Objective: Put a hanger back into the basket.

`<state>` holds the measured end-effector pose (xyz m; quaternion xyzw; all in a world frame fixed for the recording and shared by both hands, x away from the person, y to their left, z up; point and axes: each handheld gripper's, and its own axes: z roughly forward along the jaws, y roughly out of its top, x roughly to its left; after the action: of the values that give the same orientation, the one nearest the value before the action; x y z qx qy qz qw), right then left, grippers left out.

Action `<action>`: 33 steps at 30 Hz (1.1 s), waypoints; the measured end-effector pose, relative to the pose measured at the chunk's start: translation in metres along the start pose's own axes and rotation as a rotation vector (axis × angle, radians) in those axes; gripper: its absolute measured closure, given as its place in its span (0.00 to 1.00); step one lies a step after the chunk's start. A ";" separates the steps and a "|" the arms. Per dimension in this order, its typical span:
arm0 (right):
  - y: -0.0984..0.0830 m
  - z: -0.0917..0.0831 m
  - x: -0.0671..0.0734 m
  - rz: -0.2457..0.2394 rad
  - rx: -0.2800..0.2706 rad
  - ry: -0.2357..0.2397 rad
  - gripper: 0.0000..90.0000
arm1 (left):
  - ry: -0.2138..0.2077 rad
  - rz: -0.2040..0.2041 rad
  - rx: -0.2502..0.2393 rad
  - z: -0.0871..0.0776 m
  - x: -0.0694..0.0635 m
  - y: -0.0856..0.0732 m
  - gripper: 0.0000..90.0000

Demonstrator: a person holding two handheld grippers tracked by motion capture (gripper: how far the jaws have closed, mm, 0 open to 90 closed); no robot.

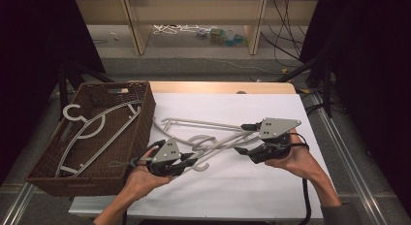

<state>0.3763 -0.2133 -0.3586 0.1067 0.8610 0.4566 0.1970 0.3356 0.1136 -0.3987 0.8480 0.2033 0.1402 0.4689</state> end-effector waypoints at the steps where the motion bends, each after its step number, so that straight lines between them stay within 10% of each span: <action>1: 0.000 -0.001 0.001 0.017 -0.005 -0.009 0.30 | 0.002 -0.017 0.001 -0.002 0.002 0.000 0.88; 9: -0.005 -0.006 0.014 0.152 -0.123 -0.103 0.18 | -0.013 -0.197 -0.078 -0.017 0.019 -0.004 0.88; 21: -0.032 -0.003 0.048 0.272 -0.242 -0.161 0.18 | -0.075 -0.321 -0.170 -0.035 0.027 -0.001 0.88; 33: -0.048 -0.009 0.059 0.290 -0.228 -0.186 0.18 | -0.113 -0.400 -0.220 -0.057 0.032 0.004 0.88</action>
<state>0.3191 -0.2253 -0.4081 0.2484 0.7574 0.5628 0.2188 0.3402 0.1693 -0.3636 0.7411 0.3241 0.0179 0.5877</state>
